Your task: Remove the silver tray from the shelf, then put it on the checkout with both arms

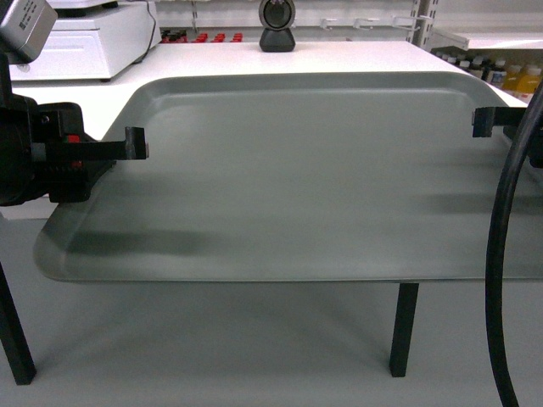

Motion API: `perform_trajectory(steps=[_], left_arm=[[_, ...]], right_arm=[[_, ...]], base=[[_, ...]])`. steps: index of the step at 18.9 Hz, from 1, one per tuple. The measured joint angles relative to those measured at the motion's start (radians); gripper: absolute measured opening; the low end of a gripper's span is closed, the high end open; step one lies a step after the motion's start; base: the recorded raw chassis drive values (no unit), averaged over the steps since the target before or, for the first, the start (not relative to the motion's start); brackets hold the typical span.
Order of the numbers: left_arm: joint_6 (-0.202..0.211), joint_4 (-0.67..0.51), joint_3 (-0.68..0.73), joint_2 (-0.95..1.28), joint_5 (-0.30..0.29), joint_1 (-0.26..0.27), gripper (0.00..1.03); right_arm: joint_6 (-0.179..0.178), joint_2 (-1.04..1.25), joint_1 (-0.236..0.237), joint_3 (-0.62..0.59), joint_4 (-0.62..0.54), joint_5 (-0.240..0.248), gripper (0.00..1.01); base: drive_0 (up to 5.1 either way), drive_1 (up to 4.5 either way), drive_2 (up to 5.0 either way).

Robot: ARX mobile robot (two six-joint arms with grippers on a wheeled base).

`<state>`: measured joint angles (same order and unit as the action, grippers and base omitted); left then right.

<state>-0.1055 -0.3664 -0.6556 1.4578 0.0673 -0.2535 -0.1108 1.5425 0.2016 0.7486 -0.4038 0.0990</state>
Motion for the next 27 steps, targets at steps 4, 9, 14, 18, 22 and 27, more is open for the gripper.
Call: perform_trajectory(steps=[4, 9, 14, 18, 22, 27], left_arm=[[0.0, 0.005, 0.0, 0.0, 0.003, 0.0, 0.03], [0.0, -0.002, 0.0, 0.0, 0.0, 0.0, 0.03], [0.0, -0.001, 0.0, -0.001, 0.002, 0.0, 0.03], [0.0, 0.004, 0.0, -0.001, 0.001, 0.001, 0.03], [0.0, 0.001, 0.0, 0.0, 0.001, 0.0, 0.03], [0.0, 0.006, -0.001, 0.0, 0.0, 0.0, 0.03]], right_arm=[[0.0, 0.0, 0.0, 0.0, -0.001, -0.001, 0.03], [0.0, 0.0, 0.0, 0.0, 0.0, -0.001, 0.03], [0.0, -0.001, 0.0, 0.0, -0.004, 0.001, 0.03], [0.0, 0.0, 0.0, 0.0, 0.003, 0.0, 0.03], [0.0, 0.0, 0.0, 0.0, 0.003, 0.002, 0.03], [0.0, 0.001, 0.0, 0.0, 0.003, -0.001, 0.03]], base=[[0.1, 4.35, -4.3], [0.0, 4.29, -4.3], [-0.2, 4.15, -4.5], [-0.2, 4.15, -4.5], [-0.1, 4.24, -4.4], [0.0, 1.48, -1.5]])
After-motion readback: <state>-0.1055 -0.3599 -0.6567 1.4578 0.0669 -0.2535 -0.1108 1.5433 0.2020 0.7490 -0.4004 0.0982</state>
